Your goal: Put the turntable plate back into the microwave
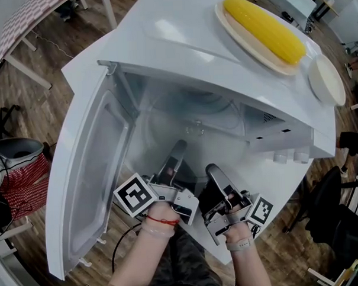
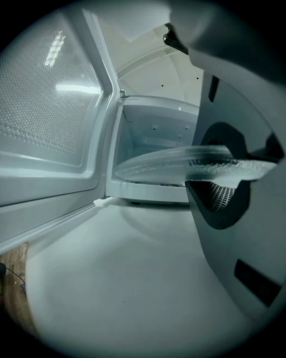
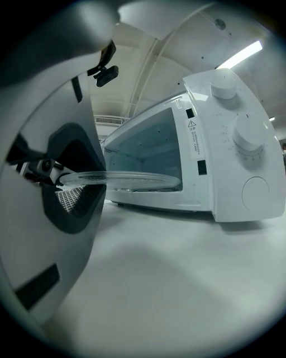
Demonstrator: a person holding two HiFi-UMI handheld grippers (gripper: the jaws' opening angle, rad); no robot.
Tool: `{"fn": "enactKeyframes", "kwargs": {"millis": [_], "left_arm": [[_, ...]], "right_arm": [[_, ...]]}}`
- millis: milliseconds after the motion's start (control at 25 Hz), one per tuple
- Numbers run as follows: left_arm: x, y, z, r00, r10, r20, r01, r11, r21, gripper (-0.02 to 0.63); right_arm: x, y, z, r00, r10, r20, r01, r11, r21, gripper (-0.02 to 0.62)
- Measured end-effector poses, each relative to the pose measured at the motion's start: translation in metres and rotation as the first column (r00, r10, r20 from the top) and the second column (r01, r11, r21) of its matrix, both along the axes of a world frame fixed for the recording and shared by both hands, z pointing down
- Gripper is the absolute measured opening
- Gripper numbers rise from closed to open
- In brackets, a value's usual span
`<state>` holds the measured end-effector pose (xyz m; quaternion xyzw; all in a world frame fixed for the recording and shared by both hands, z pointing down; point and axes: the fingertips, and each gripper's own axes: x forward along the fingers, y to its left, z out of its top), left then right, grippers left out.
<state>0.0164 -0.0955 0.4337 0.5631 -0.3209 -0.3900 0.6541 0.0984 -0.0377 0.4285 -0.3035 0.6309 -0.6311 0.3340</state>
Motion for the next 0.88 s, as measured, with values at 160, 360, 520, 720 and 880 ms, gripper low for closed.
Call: {"fn": "enactKeyframes", "kwargs": {"millis": [160, 360, 520, 720, 880], "left_arm": [[0.003, -0.005, 0.001, 1.000, 0.003, 0.020, -0.003, 1.000, 0.009, 0.031], [0.005, -0.010, 0.003, 1.000, -0.002, 0.002, 0.002, 1.000, 0.009, 0.031], [0.005, -0.013, 0.004, 1.000, -0.003, -0.009, 0.004, 1.000, 0.015, 0.032], [0.006, -0.015, 0.002, 0.999, 0.032, 0.009, -0.033, 0.999, 0.042, 0.056], [0.009, -0.009, -0.005, 0.998, 0.067, 0.001, -0.067, 0.995, 0.067, 0.086]], "right_arm": [[0.003, -0.005, 0.003, 1.000, 0.021, 0.017, -0.021, 1.000, -0.009, 0.061], [0.005, -0.009, 0.004, 0.999, 0.044, 0.024, -0.044, 0.999, -0.015, 0.061], [0.007, -0.012, 0.007, 0.998, 0.059, 0.016, -0.058, 0.998, -0.026, 0.060], [0.007, -0.014, 0.015, 0.996, 0.083, 0.018, -0.082, 0.995, -0.055, 0.052], [0.007, -0.015, 0.011, 0.996, 0.093, 0.013, -0.092, 0.994, -0.058, 0.052]]}}
